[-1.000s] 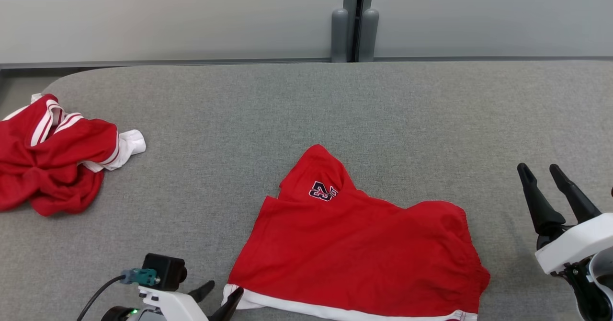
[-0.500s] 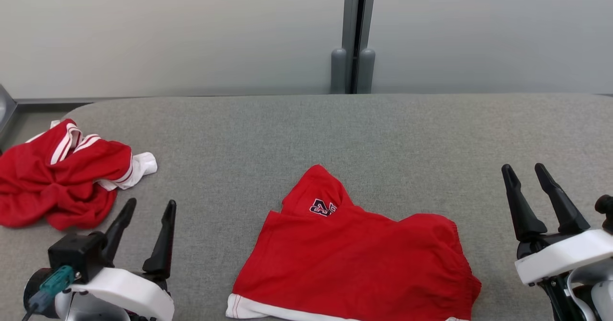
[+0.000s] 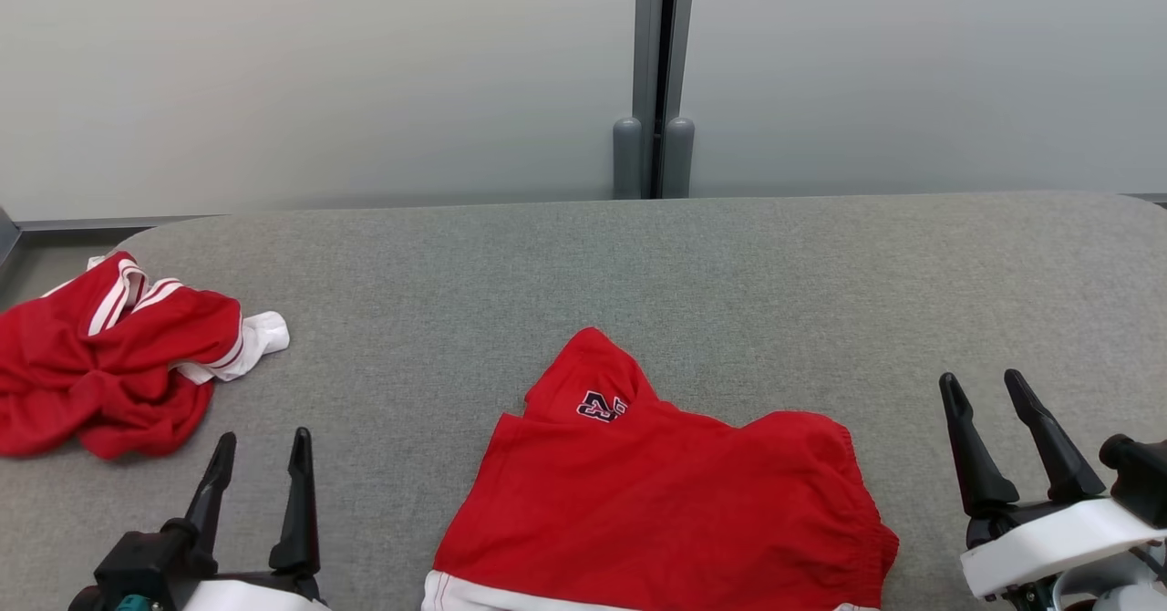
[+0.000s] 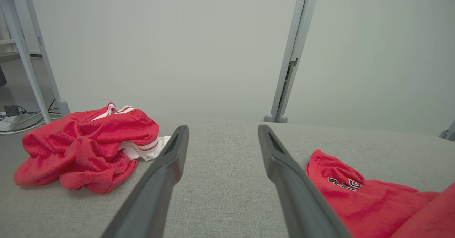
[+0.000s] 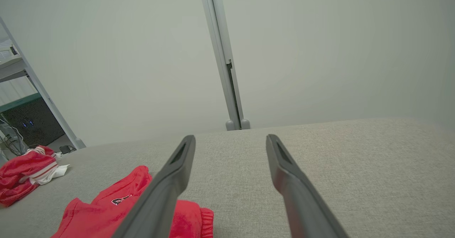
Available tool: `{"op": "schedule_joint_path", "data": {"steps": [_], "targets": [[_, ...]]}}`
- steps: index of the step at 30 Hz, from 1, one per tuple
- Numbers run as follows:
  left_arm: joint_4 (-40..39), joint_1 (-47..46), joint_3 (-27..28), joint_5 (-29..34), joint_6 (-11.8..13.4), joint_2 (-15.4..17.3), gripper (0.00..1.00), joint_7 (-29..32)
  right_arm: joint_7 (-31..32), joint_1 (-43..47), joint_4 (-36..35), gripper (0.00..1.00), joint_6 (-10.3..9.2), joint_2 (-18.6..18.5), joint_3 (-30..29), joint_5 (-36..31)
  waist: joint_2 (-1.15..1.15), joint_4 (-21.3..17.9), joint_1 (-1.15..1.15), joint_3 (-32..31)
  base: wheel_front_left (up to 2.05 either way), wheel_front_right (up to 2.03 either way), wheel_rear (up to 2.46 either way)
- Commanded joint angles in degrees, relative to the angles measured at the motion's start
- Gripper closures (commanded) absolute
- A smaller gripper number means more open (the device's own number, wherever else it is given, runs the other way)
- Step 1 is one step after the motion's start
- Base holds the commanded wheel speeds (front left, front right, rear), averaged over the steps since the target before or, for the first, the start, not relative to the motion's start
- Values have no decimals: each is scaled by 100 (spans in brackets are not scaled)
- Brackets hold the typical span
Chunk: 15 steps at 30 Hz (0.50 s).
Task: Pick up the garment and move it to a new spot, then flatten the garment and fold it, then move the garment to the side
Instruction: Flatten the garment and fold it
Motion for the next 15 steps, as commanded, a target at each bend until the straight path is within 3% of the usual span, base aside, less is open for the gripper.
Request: {"op": "schedule_joint_path", "data": {"steps": [1, 15], "targets": [[46, 3, 13, 95, -85, -54, 0, -40, -80, 64, 66, 0, 11, -3, -38, -145, 0, -10, 0, -4, 0, 0, 0], [-124, -77, 225, 485, -416, -285, 0, -53, -48, 20, 13, 0, 11, -11, -139, -388, 0, -79, 0, -26, 0, 0, 0]]}}
